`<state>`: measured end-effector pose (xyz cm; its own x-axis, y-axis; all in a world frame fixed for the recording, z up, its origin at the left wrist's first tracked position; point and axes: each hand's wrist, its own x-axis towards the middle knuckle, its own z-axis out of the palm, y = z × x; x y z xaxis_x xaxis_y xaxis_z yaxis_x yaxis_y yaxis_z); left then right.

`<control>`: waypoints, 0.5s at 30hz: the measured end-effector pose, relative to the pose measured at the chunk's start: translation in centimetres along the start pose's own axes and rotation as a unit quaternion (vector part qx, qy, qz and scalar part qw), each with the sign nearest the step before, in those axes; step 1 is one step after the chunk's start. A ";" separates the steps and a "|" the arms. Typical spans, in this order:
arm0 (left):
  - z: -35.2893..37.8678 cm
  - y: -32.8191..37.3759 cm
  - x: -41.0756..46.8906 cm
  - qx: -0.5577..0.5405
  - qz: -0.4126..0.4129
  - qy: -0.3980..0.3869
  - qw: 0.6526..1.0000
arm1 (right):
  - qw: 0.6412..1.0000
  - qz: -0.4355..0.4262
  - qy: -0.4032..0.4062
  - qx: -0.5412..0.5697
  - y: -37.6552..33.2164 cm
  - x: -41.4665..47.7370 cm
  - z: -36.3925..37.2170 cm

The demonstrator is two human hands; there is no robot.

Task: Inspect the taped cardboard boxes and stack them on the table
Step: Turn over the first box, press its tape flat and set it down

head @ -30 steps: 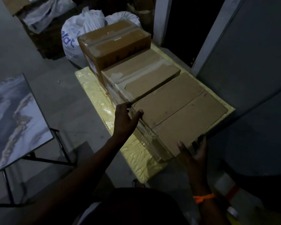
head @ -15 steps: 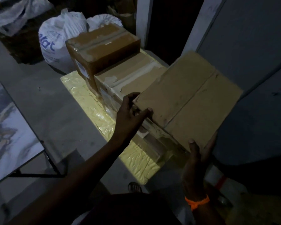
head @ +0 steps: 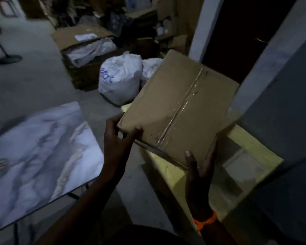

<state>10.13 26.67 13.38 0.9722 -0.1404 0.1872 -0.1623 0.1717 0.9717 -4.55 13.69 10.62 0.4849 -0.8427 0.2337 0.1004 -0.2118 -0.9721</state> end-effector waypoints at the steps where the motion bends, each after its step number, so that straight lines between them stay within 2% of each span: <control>1: -2.3 -0.3 0.5 0.023 -0.001 0.016 1.000 | 1.000 -0.006 -0.019 -0.002 0.3 -0.6 1.7; 4: -10.3 -1.2 0.9 0.059 -0.011 0.115 0.992 | 0.992 -0.004 -0.123 -0.034 0.8 -3.0 8.5; 8: -19.1 -2.7 0.4 0.104 -0.025 0.210 0.972 | 0.970 -0.034 -0.217 -0.104 2.6 -7.0 14.8; 11: -26.1 -4.7 0.6 0.134 -0.061 0.259 0.955 | 0.936 0.045 -0.342 -0.073 3.9 -9.7 19.2; 15: -33.0 -7.1 1.6 0.169 -0.110 0.265 0.943 | 0.896 0.112 -0.425 -0.061 6.1 -11.6 24.4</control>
<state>18.36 57.41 2.06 0.9217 0.3863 -0.0355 0.0958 -0.1381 0.9858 11.66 34.29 1.58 0.9729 -0.2007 -0.1147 -0.1519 -0.1811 -0.9717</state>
